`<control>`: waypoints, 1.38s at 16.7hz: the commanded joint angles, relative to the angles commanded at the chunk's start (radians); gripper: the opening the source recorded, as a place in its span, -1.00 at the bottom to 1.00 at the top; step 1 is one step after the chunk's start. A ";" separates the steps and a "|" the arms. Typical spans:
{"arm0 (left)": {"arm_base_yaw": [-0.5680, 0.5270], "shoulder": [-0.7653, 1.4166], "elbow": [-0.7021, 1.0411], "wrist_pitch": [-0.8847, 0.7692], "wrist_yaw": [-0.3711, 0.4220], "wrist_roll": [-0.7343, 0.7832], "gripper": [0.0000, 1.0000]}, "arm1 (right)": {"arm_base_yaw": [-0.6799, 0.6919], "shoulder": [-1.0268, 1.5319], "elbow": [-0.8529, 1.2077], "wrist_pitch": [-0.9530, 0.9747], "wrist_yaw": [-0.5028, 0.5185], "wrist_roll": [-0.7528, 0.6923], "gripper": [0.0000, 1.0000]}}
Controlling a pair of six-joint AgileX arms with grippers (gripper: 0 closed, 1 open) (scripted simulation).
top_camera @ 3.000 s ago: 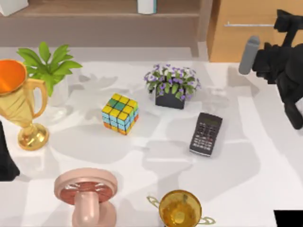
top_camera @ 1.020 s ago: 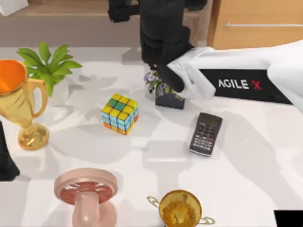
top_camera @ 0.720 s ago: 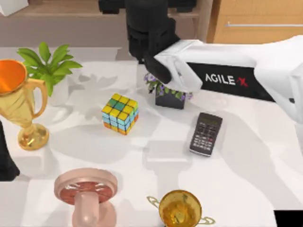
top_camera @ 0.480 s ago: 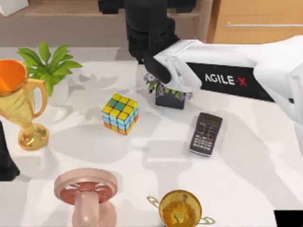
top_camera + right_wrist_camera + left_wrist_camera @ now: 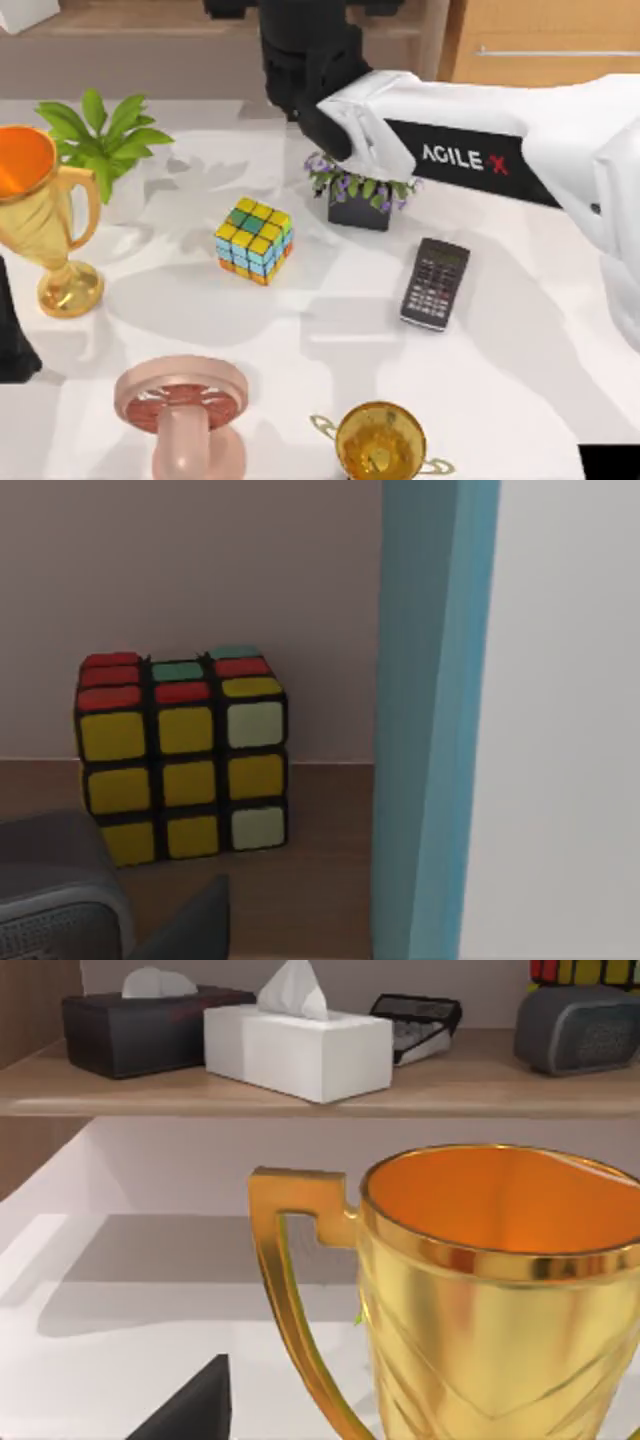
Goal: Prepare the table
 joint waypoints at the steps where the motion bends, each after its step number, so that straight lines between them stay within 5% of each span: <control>1: 0.000 0.000 0.000 0.000 0.000 0.000 1.00 | -0.001 0.001 0.002 -0.001 -0.001 0.000 1.00; 4: 0.000 0.000 0.000 0.000 0.000 0.000 1.00 | -0.001 0.001 0.002 -0.001 -0.001 0.000 1.00; 17: 0.000 0.000 0.000 0.000 0.000 0.000 1.00 | -0.001 0.001 0.002 -0.001 -0.001 0.000 -0.96; 23: 0.000 0.000 0.000 0.000 0.000 0.000 1.00 | -0.001 0.001 0.002 -0.001 -0.001 0.000 -1.00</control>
